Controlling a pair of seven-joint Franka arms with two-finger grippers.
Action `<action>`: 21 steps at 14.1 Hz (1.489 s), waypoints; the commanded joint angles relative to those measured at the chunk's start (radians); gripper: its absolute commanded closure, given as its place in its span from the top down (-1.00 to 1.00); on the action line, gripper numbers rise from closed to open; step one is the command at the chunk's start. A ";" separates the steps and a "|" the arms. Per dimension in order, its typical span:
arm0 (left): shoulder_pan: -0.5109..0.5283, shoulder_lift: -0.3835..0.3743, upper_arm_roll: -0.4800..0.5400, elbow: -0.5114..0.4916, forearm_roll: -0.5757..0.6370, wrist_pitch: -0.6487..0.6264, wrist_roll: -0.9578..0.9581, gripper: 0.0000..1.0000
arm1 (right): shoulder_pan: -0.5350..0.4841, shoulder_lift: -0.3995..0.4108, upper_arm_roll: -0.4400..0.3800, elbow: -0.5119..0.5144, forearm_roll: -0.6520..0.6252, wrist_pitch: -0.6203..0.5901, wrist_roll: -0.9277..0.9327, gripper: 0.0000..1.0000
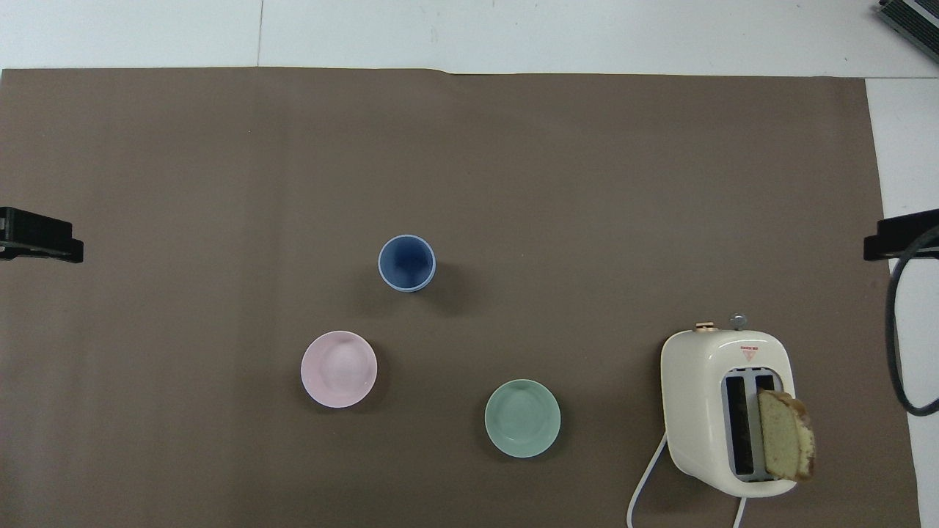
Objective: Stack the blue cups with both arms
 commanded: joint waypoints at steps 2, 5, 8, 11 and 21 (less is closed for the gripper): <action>0.010 -0.014 -0.006 -0.008 0.010 -0.011 0.005 1.00 | -0.007 -0.029 0.007 -0.039 0.018 -0.005 -0.021 1.00; 0.010 -0.014 -0.006 -0.007 0.011 -0.009 0.005 1.00 | -0.009 -0.021 0.002 -0.055 0.044 0.024 -0.043 1.00; 0.010 -0.014 -0.006 -0.008 0.010 -0.011 0.005 1.00 | -0.024 0.011 -0.018 -0.075 0.043 0.075 -0.091 1.00; 0.010 -0.013 -0.006 -0.008 0.010 -0.009 0.005 1.00 | -0.015 0.008 -0.019 -0.098 0.041 0.098 -0.097 1.00; 0.010 -0.014 -0.006 -0.008 0.011 -0.011 0.005 1.00 | -0.009 0.001 -0.018 -0.109 0.034 0.087 -0.087 1.00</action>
